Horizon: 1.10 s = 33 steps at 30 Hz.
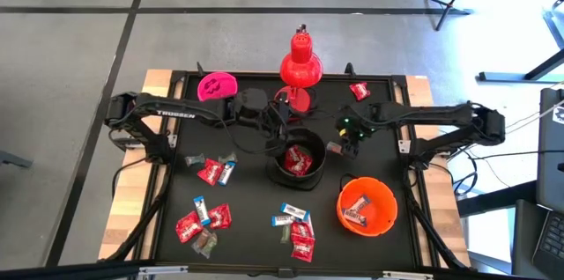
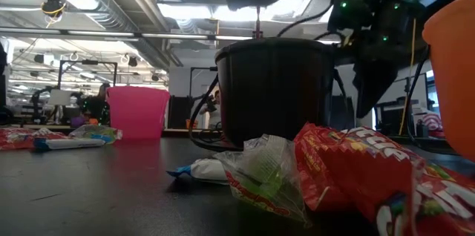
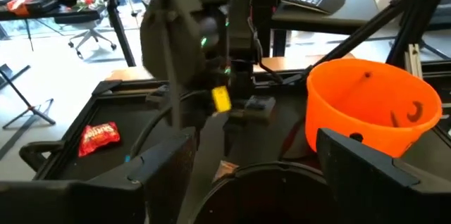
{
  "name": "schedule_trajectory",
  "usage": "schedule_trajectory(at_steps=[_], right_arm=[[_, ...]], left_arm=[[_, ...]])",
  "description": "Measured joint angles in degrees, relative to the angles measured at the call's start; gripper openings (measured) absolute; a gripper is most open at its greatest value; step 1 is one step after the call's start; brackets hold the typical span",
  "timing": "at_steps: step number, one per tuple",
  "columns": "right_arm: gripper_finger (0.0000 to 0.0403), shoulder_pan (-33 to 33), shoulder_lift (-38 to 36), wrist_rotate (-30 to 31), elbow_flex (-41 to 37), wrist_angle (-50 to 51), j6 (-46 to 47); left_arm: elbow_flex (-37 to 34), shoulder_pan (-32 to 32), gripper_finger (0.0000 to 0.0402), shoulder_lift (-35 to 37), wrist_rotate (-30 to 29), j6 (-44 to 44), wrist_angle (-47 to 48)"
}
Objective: Organize candy in baskets
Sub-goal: Put the orange gummy into the pink bucket
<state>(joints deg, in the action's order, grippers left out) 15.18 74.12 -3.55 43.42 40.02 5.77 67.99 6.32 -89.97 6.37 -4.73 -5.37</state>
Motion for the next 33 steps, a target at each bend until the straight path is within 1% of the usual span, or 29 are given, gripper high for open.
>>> schedule_trajectory(at_steps=[3,7,11,14,18,22,24,26,28,33], right_arm=[[0.0248,0.2,1.7,0.1,0.0,-1.0,2.9],[0.0248,1.5,2.4,0.8,0.0,-3.6,7.7],[0.0248,3.0,2.4,-1.0,0.0,-5.4,10.3],[0.0248,2.9,2.4,-1.1,-0.7,-6.1,10.4],[0.0248,2.8,2.4,-2.9,-4.6,-7.9,11.0],[0.0248,2.8,2.4,-5.0,-8.9,-13.6,11.2],[0.0248,2.8,2.4,-6.5,-9.8,-16.1,11.0],[0.0248,2.8,2.4,-6.7,-10.2,-16.8,10.3],[0.0248,2.8,2.4,-6.2,-10.2,-16.6,8.6],[0.0248,2.8,2.4,-1.6,-10.2,-15.7,4.8]], left_arm=[[0.0,-0.5,0.0284,0.0,-1.2,-0.1,0.3],[0.0,-0.5,0.0284,0.0,-1.2,-0.1,0.5],[0.0,-0.5,0.0284,0.0,-1.2,-0.1,0.7],[0.0,-0.5,0.0284,0.0,-1.2,-0.1,1.0],[0.0,-0.5,0.0284,0.0,-1.2,0.0,2.2],[0.0,-0.5,0.0284,0.0,-1.2,0.0,2.2],[0.0,-0.5,0.0284,0.0,-1.2,0.0,2.2],[0.0,-0.5,0.0284,0.0,-1.2,0.0,2.1],[0.0,-0.5,0.0284,0.0,-1.2,0.0,2.1],[0.0,-0.5,0.0284,0.0,-1.2,0.0,2.1]])
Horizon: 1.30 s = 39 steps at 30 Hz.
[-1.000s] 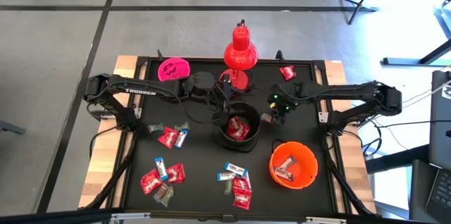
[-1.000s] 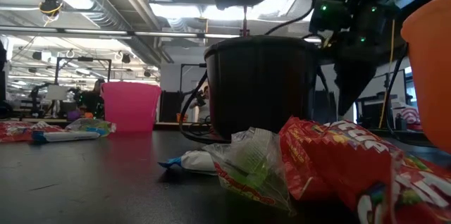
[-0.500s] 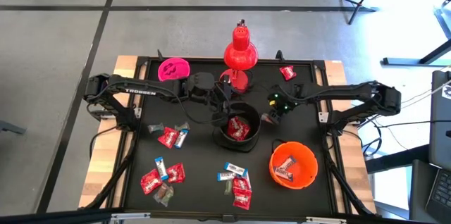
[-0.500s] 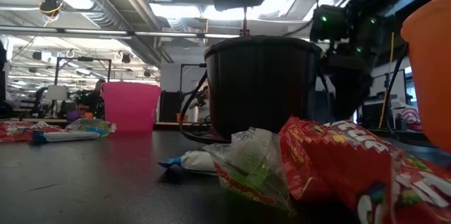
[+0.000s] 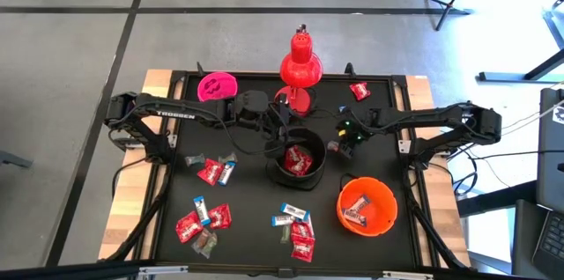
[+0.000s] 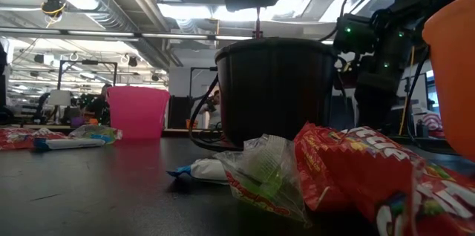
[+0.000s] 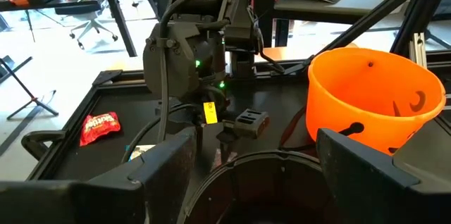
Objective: Organize candy in baskets
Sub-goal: Put the orange gummy into the pink bucket
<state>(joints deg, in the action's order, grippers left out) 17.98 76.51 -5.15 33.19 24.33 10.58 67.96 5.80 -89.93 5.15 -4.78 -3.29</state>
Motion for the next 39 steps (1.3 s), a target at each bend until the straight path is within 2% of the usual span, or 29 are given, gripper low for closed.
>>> schedule_trajectory(at_steps=[4,8,10,23,25,29,39], right_arm=[[0.0248,0.0,0.0,2.7,0.0,1.3,-1.1],[0.0248,0.0,-0.1,9.6,0.1,3.9,0.3],[0.0248,0.0,-0.1,11.0,0.1,4.9,0.8],[0.0248,0.0,-0.3,-0.4,0.1,2.5,-0.8],[0.0248,0.0,-0.3,0.6,0.1,3.0,-0.7],[0.0248,0.2,-0.3,8.0,0.1,5.4,0.8],[0.0248,0.0,-2.0,4.1,0.0,5.0,-0.5]], left_arm=[[0.0,0.0,0.0284,0.0,0.0,0.0,0.0],[0.0,0.0,0.0284,0.0,0.0,0.0,0.0],[0.0,0.0,0.0284,0.0,0.0,0.0,0.0],[0.0,0.0,0.0284,0.0,0.0,0.1,0.2],[0.0,0.0,0.0284,0.0,0.0,0.1,0.2],[0.0,0.0,0.0284,0.0,0.0,0.1,0.3],[0.0,0.0,0.0284,0.0,0.0,0.1,0.3]])
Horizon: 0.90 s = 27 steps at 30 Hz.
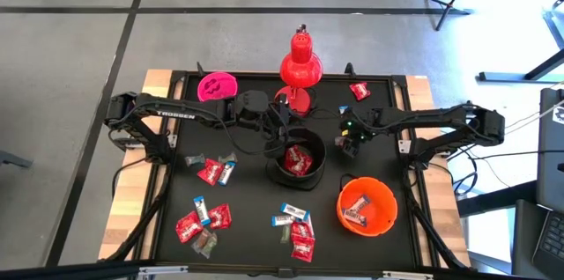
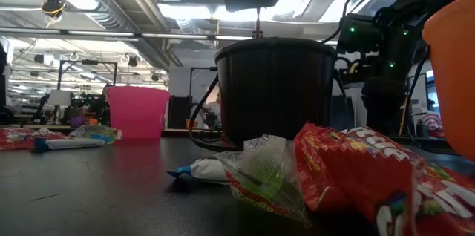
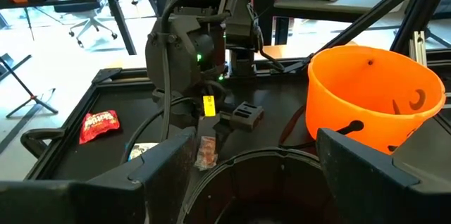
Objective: Organize candy in baskets
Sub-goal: Put the orange gummy into the pink bucket
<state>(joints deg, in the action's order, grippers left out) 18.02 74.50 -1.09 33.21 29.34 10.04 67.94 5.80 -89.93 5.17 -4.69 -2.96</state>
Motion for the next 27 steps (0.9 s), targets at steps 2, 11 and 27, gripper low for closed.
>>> schedule_trajectory(at_steps=[2,11,27], right_arm=[[0.0248,0.0,0.0,-0.3,0.0,0.0,0.0],[0.0248,0.0,3.5,1.5,0.0,0.3,0.0],[0.0029,0.0,3.8,2.0,1.0,1.2,-1.1]], left_arm=[[0.0,0.0,0.0284,0.0,0.0,0.0,0.0],[0.0,0.0,0.0284,0.0,0.0,0.0,0.2],[0.0,-0.3,0.0284,0.0,0.0,0.1,1.3]])
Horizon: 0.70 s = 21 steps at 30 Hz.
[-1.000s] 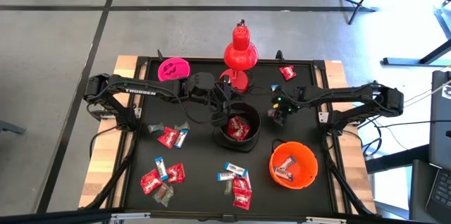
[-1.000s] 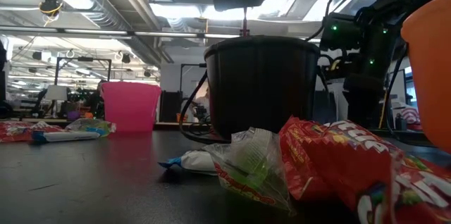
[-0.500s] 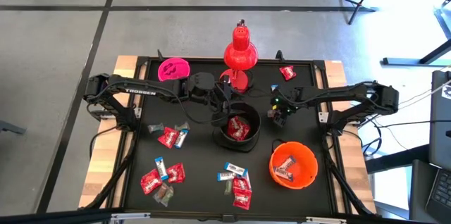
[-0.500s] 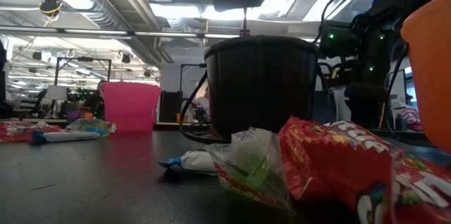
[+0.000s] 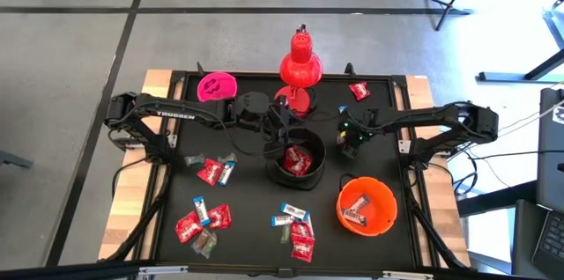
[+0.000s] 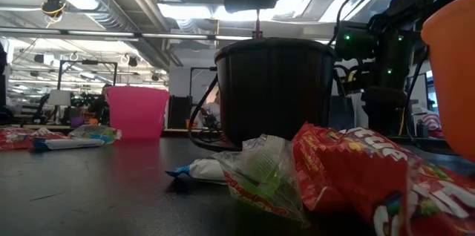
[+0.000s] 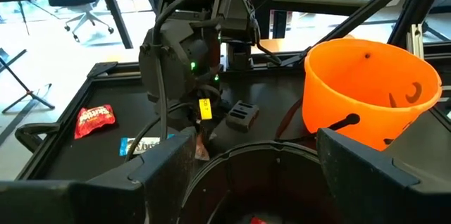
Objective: Organize candy in baskets
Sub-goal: Put the orange gummy into the pink bucket
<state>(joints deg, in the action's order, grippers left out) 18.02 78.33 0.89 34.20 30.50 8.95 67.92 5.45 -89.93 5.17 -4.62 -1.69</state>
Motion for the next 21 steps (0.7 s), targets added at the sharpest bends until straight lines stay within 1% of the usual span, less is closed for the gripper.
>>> schedule_trajectory(at_steps=[2,6,8,13,17,21], right_arm=[[0.0011,0.0,-1.6,0.0,0.3,1.5,0.4],[0.0029,0.0,-5.8,-0.1,1.0,3.9,2.1],[0.0029,0.0,-8.3,-0.3,1.2,5.7,3.0],[0.0006,0.0,-15.7,-1.4,2.7,6.6,4.7],[0.0014,0.0,-21.4,-3.5,5.0,4.5,6.7],[0.0011,0.0,-25.6,-6.9,5.5,-3.0,7.4]], left_arm=[[0.0,0.0,0.0284,0.0,0.0,0.1,0.0],[0.0,-0.4,0.0284,0.0,0.0,0.1,0.0],[0.0,-0.6,0.0284,0.0,0.0,0.1,0.0],[0.0,-0.7,0.0284,0.0,-0.1,0.1,0.0],[0.0,-0.7,0.0284,0.0,-0.2,0.0,-0.1],[0.0,-0.7,0.0284,0.0,-3.0,-1.0,-1.1]])
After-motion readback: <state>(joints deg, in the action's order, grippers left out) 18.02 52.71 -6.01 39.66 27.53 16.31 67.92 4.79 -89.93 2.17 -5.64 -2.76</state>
